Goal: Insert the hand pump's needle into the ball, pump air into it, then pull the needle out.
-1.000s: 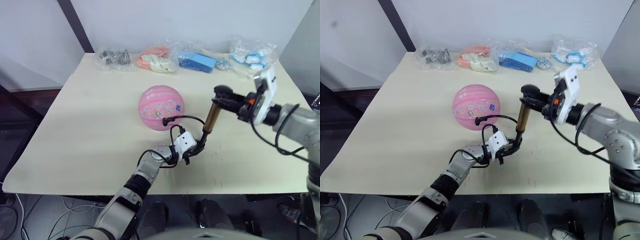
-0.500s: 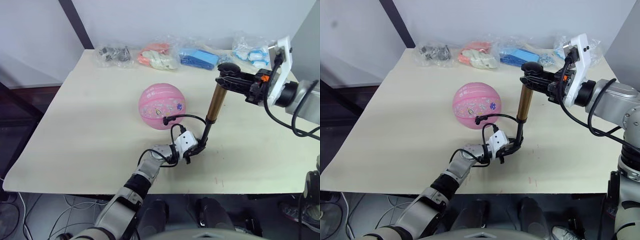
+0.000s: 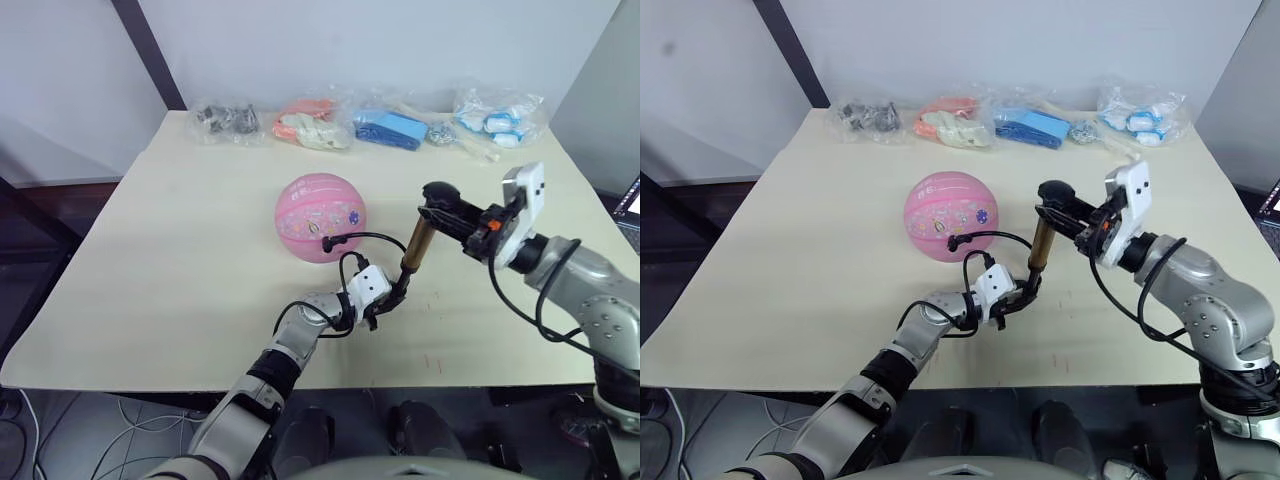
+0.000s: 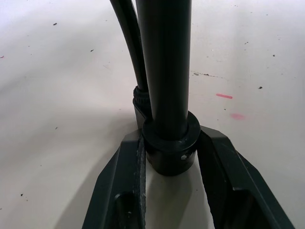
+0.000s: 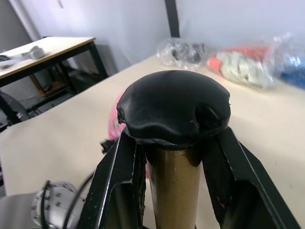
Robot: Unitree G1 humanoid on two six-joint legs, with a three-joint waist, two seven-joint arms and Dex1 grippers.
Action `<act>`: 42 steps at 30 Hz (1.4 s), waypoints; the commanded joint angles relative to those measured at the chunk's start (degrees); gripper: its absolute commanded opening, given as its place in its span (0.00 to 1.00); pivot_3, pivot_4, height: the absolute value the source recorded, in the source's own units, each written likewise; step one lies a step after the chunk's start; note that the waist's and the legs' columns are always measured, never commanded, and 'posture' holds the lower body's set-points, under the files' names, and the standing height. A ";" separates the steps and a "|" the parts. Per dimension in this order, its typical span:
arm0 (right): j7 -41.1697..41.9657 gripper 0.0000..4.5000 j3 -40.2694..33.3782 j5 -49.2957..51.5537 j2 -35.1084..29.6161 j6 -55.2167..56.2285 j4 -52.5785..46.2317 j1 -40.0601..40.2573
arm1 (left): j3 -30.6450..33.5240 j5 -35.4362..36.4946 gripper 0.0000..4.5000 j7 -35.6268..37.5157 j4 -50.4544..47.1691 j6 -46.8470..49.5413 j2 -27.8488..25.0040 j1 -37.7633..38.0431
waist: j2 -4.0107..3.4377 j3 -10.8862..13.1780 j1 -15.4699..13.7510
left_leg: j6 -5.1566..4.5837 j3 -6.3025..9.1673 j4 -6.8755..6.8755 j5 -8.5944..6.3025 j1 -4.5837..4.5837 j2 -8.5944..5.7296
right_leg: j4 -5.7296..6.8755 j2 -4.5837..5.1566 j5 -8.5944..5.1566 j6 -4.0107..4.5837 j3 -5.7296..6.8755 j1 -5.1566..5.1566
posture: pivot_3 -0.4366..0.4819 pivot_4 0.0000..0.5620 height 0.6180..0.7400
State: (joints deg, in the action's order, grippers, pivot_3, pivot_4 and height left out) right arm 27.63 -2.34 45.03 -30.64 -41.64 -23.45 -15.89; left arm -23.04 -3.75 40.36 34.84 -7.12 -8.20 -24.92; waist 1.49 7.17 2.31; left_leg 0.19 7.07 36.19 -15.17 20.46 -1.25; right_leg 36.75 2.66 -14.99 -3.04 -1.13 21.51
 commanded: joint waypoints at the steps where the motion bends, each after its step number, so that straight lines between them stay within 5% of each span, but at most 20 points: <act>1: 2.19 0.25 10.56 -7.70 1.22 -0.89 8.29 7.28 | -1.58 -3.50 0.24 1.10 5.66 4.03 -3.04 3.55 | 0.11 -0.18 0.10 | 0.00 0.00 -0.06 0.00 -0.05 0.04 | 0.00 -0.02 -0.02 0.03 0.00 -0.01 | 0.48 0.27 1.00; 7: 4.06 0.25 13.92 -13.21 3.84 1.65 11.41 8.84 | -1.71 -3.54 0.24 1.22 4.89 4.48 -3.01 3.87 | 0.19 -0.28 0.10 | 0.02 -0.12 -0.54 -0.01 -0.71 0.15 | 0.00 -0.04 -0.14 0.21 -0.15 -0.35 | 0.48 0.27 1.00; 13: 4.08 0.25 6.36 -9.72 2.53 -1.37 5.97 5.23 | -1.63 -3.57 0.24 1.26 5.18 4.54 -2.75 3.60 | 0.23 -0.36 0.00 | 0.02 -0.06 -0.66 0.00 -0.70 0.20 | -0.02 -0.11 -0.17 0.27 -0.12 -0.34 | 0.48 0.27 1.00; 21: 0.76 0.25 -10.86 8.43 -3.57 -13.03 -2.84 -9.78 | -1.75 -3.62 0.24 1.42 5.35 4.53 -2.33 3.50 | -0.80 0.81 -0.46 | 0.03 -0.08 -0.63 0.01 -0.24 -0.03 | -0.03 0.09 -0.15 0.24 -0.13 0.02 | 0.48 0.27 1.00; 28: -4.49 0.25 -19.44 21.45 -10.49 -19.85 -1.12 -22.57 | -1.88 -3.56 0.24 1.45 5.87 4.33 -2.09 3.18 | -0.63 1.38 -0.68 | 0.02 0.03 -0.19 0.01 0.32 -0.14 | -0.02 0.17 -0.03 0.13 0.02 0.30 | 0.48 0.27 1.00; 37: -8.65 0.25 -20.54 27.78 -15.36 -20.74 0.96 -29.39 | -1.90 -3.67 0.24 1.33 6.85 3.87 -1.82 2.84 | -0.70 1.69 -1.49 | 0.01 -0.07 0.11 0.02 1.22 -0.19 | 0.06 0.33 0.16 0.25 0.05 1.01 | 0.48 0.27 1.00; 42: -6.52 0.25 -16.28 22.69 -14.75 -19.64 -1.56 -21.59 | -1.85 -3.68 0.24 1.27 7.69 3.52 -1.69 2.38 | -0.68 1.70 -1.51 | 0.01 -0.11 0.23 0.03 1.47 -0.29 | 0.09 0.40 0.27 0.12 -0.10 1.29 | 0.48 0.27 1.00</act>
State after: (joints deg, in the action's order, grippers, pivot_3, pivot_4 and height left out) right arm 20.46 -16.15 69.63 -44.69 -65.68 -22.85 -37.49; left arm -23.24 -3.14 42.12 33.43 -7.97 -7.17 -26.24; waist 0.82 8.87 0.80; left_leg 0.20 6.93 36.42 -15.14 21.89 -1.58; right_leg 36.84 3.05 -14.72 -2.93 -1.23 22.77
